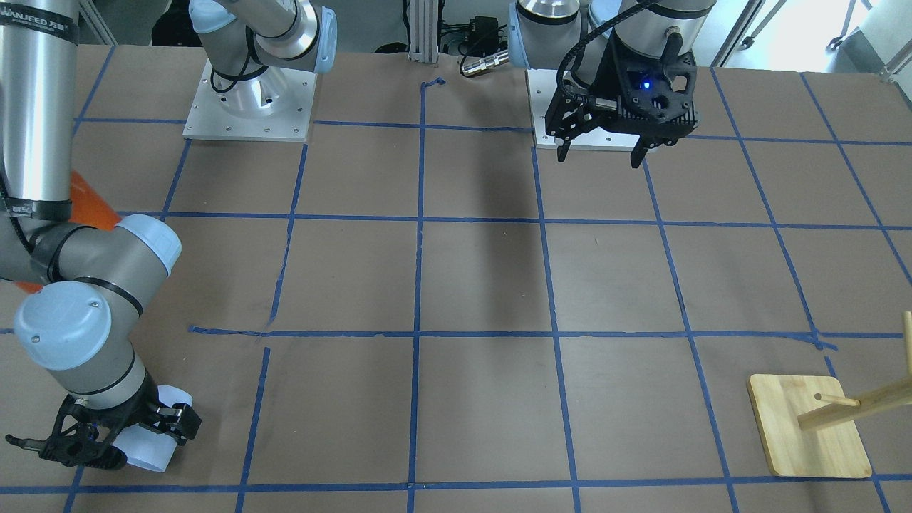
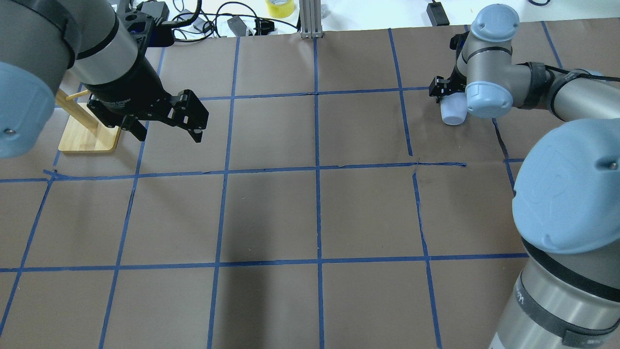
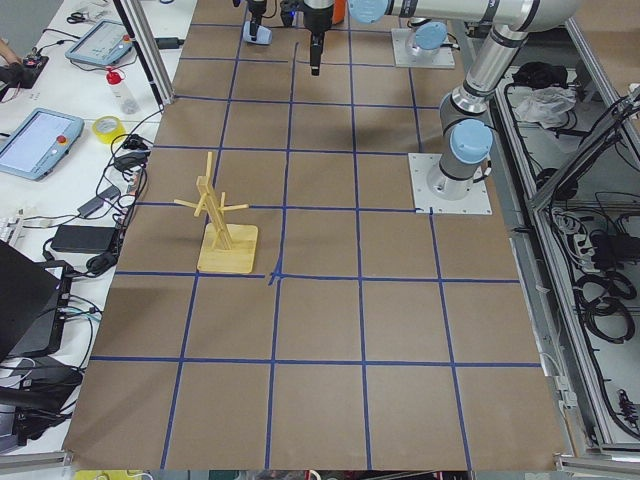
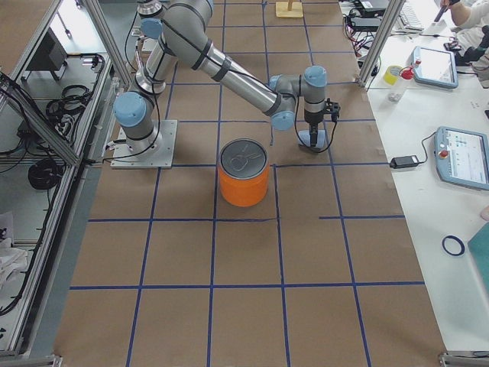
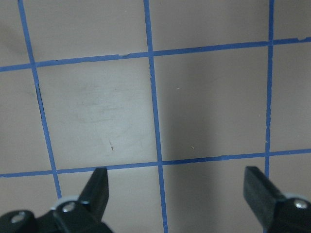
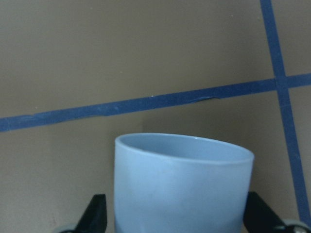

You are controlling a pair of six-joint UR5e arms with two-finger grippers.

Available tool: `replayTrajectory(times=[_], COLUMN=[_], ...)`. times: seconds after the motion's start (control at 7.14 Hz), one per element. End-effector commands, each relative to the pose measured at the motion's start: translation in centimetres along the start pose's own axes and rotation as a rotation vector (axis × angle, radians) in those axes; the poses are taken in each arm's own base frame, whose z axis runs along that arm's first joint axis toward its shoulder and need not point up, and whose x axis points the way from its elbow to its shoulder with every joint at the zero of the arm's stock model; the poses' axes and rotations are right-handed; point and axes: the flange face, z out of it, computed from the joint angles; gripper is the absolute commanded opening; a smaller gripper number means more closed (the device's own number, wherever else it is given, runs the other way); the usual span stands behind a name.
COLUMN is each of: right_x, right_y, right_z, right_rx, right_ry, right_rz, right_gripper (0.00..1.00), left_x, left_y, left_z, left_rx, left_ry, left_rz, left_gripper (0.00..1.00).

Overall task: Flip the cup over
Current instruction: 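Carry the cup toward the left gripper and tilt it onto its side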

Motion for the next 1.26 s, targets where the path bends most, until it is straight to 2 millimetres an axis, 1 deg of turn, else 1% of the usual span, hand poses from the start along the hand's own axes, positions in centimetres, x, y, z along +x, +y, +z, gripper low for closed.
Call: replayTrajectory(times=[0.0,0.14,0.28,0.42,0.56,0.7,0.84,0.98,1.12], right_x=[-0.4,-0.4,-1.8,-7.1,-13.5,-19.9,-24.0,-27.3,-31.1], right_y=[0.0,-0.3,-0.5,0.3,1.6,3.8,5.4,7.2,9.5], right_z=[0.8,0.0,-1.4,-4.3,-7.7,-9.0,-9.7,-10.6,-11.6], right_rx=[0.002,0.016,0.036,0.077,0.128,0.146,0.161,0.185,0.234], right_ry=[-0.034,-0.035,-0.04,-0.066,-0.084,-0.113,-0.13,-0.132,-0.13], right_rz=[0.005,0.004,-0.021,-0.111,-0.197,-0.306,-0.45,-0.688,-0.91], right_gripper=[0.25,0.22,0.22,0.23,0.22,0.23,0.23,0.24,0.24], left_x=[0.0,0.0,0.0,0.0,0.0,0.0,0.1,0.0,0.1], left_y=[0.0,-0.1,-0.1,-0.1,-0.1,0.0,0.0,-0.1,0.0], left_z=[0.0,0.1,0.1,0.1,0.2,0.1,0.1,0.2,0.1], left_rx=[0.0,0.0,-0.002,-0.002,-0.002,-0.002,-0.002,-0.002,-0.002], left_ry=[0.001,0.001,0.001,0.001,0.001,0.001,0.001,0.003,0.001], left_rz=[-0.003,-0.005,-0.006,-0.006,-0.008,-0.008,-0.006,-0.008,-0.006], left_gripper=[1.0,1.0,1.0,1.0,1.0,1.0,1.0,1.0,1.0])
